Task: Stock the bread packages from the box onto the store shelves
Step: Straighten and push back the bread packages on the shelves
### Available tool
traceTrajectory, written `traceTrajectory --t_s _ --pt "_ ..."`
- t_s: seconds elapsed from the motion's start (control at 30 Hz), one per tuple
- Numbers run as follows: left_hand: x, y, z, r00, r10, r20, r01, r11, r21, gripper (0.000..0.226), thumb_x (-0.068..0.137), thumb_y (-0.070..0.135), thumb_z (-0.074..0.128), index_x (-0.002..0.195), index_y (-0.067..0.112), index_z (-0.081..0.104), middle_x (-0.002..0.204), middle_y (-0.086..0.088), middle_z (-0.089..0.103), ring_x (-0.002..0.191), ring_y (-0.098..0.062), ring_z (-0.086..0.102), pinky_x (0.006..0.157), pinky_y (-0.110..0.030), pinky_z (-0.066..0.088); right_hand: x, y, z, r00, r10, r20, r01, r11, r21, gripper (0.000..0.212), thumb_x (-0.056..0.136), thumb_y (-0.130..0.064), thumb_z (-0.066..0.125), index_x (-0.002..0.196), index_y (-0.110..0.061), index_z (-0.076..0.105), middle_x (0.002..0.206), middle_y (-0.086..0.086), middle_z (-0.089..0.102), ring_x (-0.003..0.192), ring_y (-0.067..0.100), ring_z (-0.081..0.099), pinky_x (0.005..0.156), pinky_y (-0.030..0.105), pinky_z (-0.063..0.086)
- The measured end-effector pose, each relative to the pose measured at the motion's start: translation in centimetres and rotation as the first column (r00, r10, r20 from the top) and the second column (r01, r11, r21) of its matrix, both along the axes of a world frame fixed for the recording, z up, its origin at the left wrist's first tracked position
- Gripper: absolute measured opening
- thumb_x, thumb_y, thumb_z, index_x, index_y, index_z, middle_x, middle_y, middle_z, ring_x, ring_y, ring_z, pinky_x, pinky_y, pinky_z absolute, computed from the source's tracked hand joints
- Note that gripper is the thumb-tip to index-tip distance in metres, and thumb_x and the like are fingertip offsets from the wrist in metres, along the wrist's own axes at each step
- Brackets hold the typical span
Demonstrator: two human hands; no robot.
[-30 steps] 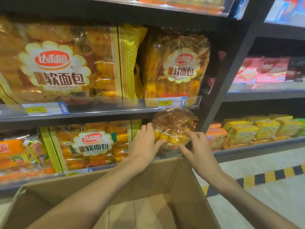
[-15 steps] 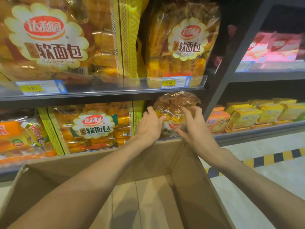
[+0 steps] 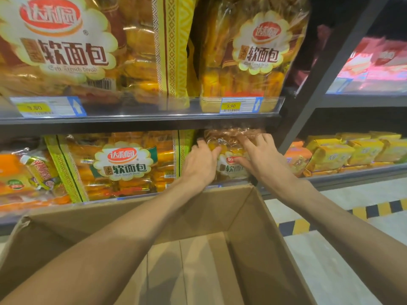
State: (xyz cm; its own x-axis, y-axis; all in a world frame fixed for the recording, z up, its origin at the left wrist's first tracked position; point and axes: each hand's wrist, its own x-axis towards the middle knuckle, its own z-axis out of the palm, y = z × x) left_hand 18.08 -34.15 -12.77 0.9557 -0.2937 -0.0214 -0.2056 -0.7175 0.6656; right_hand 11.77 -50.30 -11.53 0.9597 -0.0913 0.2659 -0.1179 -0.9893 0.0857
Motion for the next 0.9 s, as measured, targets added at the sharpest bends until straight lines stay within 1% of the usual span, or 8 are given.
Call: traceTrajectory --t_s 0.2,0.3,0.4,0.5,0.6,0.73,0.83,0.9 --pt "-2.1 1.5 0.7 0.99 -0.129 0.063 0.131 0.991 -0.025 0.069 0.104 0.042 0.045 0.158 0.011 0.017 0.154 -0.013 0.041 0.138 -0.03 0.045 0.11 -0.045 0.043 -1.3 -0.2 -1.4 0.999 0.029 0.04 -0.036 0.979 0.2 0.079 0.092 -0.036 0.074 0.159 -0.016 0.037 0.148 0.018 0.047 0.135 0.038 0.042 0.105 0.052 0.05" --pt "-3.3 4.6 2.2 0.971 -0.234 0.053 0.234 0.972 0.019 0.073 0.105 0.043 0.043 0.162 0.016 0.008 0.166 -0.005 0.024 0.151 -0.022 0.029 0.121 -0.038 0.026 -2.4 -0.2 -1.6 0.997 0.036 0.066 -0.051 0.968 0.246 0.078 0.091 -0.034 0.074 0.158 -0.013 0.039 0.155 0.021 0.043 0.143 0.04 0.039 0.111 0.055 0.045" --pt "-3.8 10.0 3.0 0.962 -0.254 0.096 0.246 0.966 0.083 0.065 0.105 0.049 0.039 0.16 0.019 0.022 0.163 0.0 0.033 0.148 -0.016 0.034 0.118 -0.035 0.029 -3.9 0.5 -1.3 0.998 0.002 0.067 -0.024 0.946 0.324 0.082 0.092 -0.05 0.06 0.162 -0.02 0.031 0.162 0.016 0.036 0.15 0.035 0.033 0.119 0.053 0.037" --pt "-3.7 16.1 3.5 0.985 -0.143 0.098 0.141 0.99 0.028 0.049 0.104 0.046 0.043 0.149 0.026 0.045 0.146 0.006 0.054 0.131 -0.01 0.051 0.109 -0.033 0.042 -5.8 2.3 -0.1 0.987 -0.076 0.14 0.009 0.902 0.431 0.074 0.091 -0.049 0.056 0.158 -0.02 0.039 0.157 0.013 0.04 0.145 0.032 0.037 0.116 0.046 0.035" --pt "-3.1 21.8 3.5 0.992 0.035 0.123 -0.026 0.997 -0.071 0.035 0.103 0.033 0.052 0.136 0.027 0.061 0.125 -0.003 0.066 0.11 -0.017 0.061 0.098 -0.036 0.047 -6.9 5.7 1.6 0.973 -0.04 0.225 -0.09 0.837 0.54 0.057 0.093 -0.043 0.053 0.143 -0.017 0.056 0.136 0.008 0.053 0.127 0.026 0.049 0.106 0.035 0.041" --pt "-1.1 26.4 3.2 0.962 0.23 0.147 -0.217 0.971 -0.1 0.05 0.099 0.029 0.059 0.147 0.016 0.047 0.143 -0.007 0.05 0.131 -0.023 0.049 0.111 -0.044 0.04 -4.1 10.8 1.6 0.979 0.13 0.16 -0.205 0.7 0.685 0.064 0.095 -0.046 0.057 0.152 -0.02 0.047 0.143 -0.004 0.056 0.132 0.012 0.055 0.11 0.029 0.046" --pt "0.5 27.5 3.0 0.93 0.358 0.084 -0.348 0.931 -0.115 0.07 0.099 0.027 0.061 0.155 0.002 0.027 0.157 -0.016 0.035 0.146 -0.029 0.032 0.12 -0.045 0.028 -0.6 13.3 1.2 0.988 0.122 0.094 -0.151 0.645 0.749 0.075 0.098 -0.04 0.064 0.161 -0.018 0.03 0.16 -0.001 0.041 0.144 0.01 0.041 0.119 0.035 0.037" --pt "1.3 27.8 2.7 0.918 0.391 0.061 -0.379 0.913 -0.149 0.069 0.098 0.028 0.062 0.151 -0.001 0.027 0.154 -0.018 0.037 0.144 -0.032 0.034 0.118 -0.047 0.031 1.4 14.3 1.2 0.992 0.103 0.072 -0.12 0.608 0.785 0.075 0.099 -0.038 0.065 0.16 -0.014 0.029 0.16 0.001 0.038 0.14 0.009 0.04 0.118 0.035 0.037"
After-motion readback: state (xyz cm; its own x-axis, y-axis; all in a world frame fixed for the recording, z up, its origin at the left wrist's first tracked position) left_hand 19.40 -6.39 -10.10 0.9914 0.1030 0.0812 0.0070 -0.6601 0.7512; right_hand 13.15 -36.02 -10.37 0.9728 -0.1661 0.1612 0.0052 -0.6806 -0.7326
